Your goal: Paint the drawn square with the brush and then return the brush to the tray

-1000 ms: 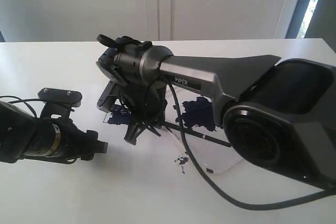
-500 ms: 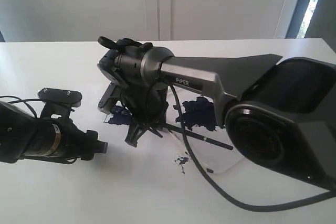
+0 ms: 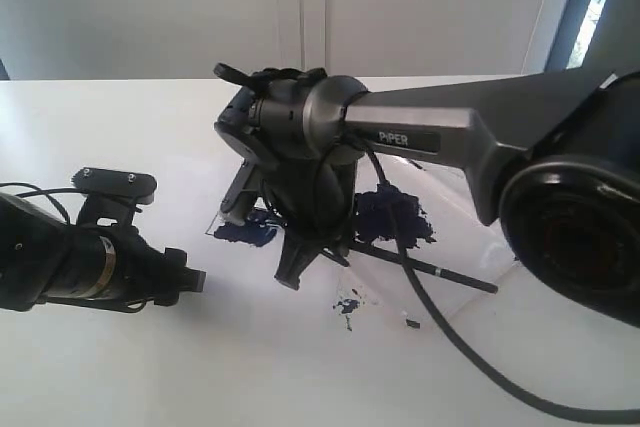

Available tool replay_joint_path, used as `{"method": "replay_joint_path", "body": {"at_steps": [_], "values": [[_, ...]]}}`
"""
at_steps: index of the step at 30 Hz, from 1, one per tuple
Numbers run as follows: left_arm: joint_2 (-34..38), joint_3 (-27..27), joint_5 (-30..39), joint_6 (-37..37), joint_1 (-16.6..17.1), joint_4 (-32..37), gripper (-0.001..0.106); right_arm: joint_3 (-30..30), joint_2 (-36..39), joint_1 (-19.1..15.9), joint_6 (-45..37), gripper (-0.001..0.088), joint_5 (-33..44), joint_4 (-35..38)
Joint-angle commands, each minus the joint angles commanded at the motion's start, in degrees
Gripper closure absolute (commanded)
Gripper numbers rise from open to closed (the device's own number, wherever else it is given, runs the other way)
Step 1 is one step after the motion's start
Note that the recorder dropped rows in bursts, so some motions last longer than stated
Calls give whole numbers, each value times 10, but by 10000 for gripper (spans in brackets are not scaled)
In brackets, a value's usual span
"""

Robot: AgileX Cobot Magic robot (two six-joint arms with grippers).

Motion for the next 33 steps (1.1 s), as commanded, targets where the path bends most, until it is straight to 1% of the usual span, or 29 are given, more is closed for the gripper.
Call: {"method": "replay_joint_path", "body": {"at_steps": [4, 6, 15, 20, 25, 28, 33], "values": [[0, 0, -1, 0, 0, 0, 317, 31, -4, -9, 1, 868, 0, -3], [0, 0, -2, 0, 0, 0, 317, 37, -4, -12, 1, 868, 0, -11], [0, 0, -13, 2, 0, 0, 317, 38, -14, -9, 1, 868, 0, -17], [0, 0, -13, 2, 0, 0, 317, 38, -46, -9, 2, 868, 0, -16], [0, 0, -10, 2, 0, 0, 317, 40, -78, -11, 25, 868, 0, -16], [-11, 0, -11, 2, 0, 0, 317, 43, -83, -19, 45, 868, 0, -13], [-47, 0, -11, 2, 0, 0, 317, 57, -83, -30, 49, 868, 0, -10]]}}
